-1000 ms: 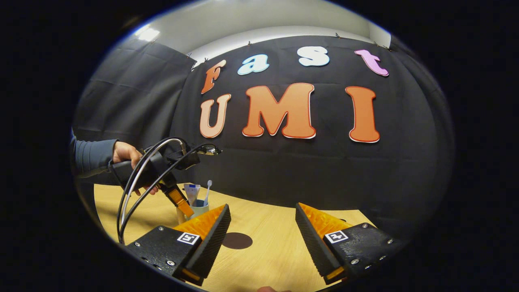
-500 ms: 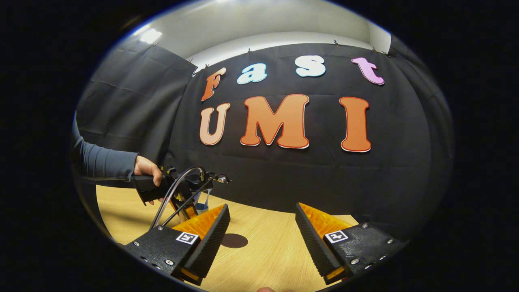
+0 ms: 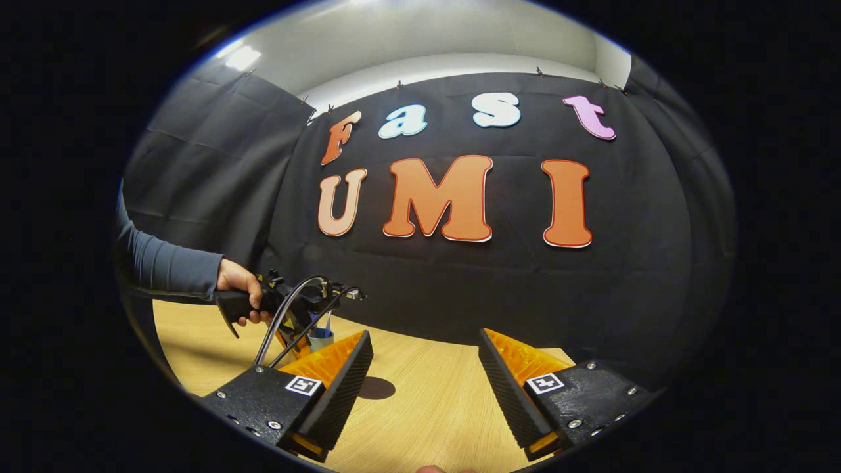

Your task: Put the toothbrush and toothpaste on the desktop into the cup, then pick up the cup and place it on the coaster on the desktop.

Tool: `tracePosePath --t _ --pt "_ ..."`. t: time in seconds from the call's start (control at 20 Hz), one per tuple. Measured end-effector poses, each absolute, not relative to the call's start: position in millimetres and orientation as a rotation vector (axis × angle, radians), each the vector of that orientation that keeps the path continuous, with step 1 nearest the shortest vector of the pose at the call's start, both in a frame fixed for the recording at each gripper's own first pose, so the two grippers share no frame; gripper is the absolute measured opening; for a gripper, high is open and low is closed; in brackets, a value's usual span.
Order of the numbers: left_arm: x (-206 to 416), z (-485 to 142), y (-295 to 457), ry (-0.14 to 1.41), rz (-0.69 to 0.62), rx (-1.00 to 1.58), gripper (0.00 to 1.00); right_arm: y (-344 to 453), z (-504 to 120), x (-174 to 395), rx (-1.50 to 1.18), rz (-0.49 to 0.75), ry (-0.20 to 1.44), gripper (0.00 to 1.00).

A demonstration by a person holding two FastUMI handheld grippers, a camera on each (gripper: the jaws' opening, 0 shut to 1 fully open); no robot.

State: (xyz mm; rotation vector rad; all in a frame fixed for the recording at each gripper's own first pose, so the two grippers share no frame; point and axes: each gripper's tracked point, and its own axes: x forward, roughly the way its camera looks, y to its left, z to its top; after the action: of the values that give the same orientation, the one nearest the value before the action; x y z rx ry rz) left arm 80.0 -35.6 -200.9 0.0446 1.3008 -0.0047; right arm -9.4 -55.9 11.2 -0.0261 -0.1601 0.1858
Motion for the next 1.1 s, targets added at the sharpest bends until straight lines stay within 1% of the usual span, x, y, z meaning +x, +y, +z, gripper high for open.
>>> tracePosePath --t 0.25,0.55,0.9,0.95,1.0,1.1 --pt "71.8 -191.7 -38.6 1.264 -0.022 0.003 0.35 -56.1 13.6 -10.5 -0.023 0.171 -0.160 0.98" --pt "72.1 -166.2 -43.6 1.205 -0.028 0.024 0.34 -60.9 13.5 -13.8 -0.019 0.154 -0.161 0.98" --pt "69.2 -138.8 -74.6 1.153 -0.086 0.067 0.33 -72.7 11.6 -17.2 0.007 0.121 -0.149 0.98" --pt "47.8 -119.7 -87.1 1.148 -0.092 0.073 0.33 -74.0 11.6 -18.3 0.008 0.119 -0.149 0.98" --pt "62.7 -121.3 -97.4 1.145 -0.100 0.075 0.33 -74.7 11.2 -19.3 0.009 0.118 -0.147 0.98" --pt "63.4 -124.7 -100.3 1.150 -0.124 0.067 0.33 -79.1 9.6 -21.2 0.013 0.110 -0.144 0.98"
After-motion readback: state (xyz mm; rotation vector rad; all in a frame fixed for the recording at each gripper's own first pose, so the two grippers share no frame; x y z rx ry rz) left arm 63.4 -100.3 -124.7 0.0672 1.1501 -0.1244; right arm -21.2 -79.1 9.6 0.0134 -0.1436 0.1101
